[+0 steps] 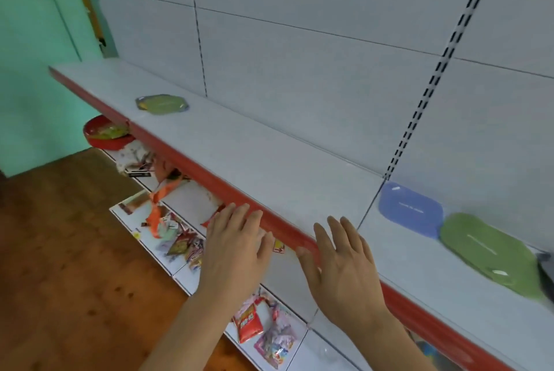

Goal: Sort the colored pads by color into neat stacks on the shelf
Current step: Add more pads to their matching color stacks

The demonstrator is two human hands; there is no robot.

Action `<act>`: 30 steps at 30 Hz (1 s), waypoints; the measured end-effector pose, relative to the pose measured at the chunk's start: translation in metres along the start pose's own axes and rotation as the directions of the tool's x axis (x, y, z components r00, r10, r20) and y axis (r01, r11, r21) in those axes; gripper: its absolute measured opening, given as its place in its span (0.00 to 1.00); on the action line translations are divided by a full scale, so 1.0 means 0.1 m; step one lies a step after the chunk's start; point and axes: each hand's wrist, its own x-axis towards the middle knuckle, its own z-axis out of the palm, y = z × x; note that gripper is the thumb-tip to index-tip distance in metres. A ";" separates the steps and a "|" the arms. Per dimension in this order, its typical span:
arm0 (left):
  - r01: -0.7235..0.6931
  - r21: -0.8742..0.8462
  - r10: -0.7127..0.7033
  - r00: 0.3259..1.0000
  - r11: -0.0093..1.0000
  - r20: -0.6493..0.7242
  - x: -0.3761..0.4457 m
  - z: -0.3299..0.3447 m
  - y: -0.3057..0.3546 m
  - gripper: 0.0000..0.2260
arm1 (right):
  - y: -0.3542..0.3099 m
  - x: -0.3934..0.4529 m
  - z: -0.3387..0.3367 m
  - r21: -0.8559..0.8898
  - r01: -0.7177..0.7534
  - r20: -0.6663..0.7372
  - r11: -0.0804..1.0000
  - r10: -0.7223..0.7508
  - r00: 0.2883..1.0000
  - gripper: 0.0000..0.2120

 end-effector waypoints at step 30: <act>0.194 0.073 -0.199 0.978 0.978 0.063 2.51 -0.28 -4.23 0.27 | -3.32 3.81 1.67 0.023 0.110 0.060 0.994 -0.112 0.992 0.36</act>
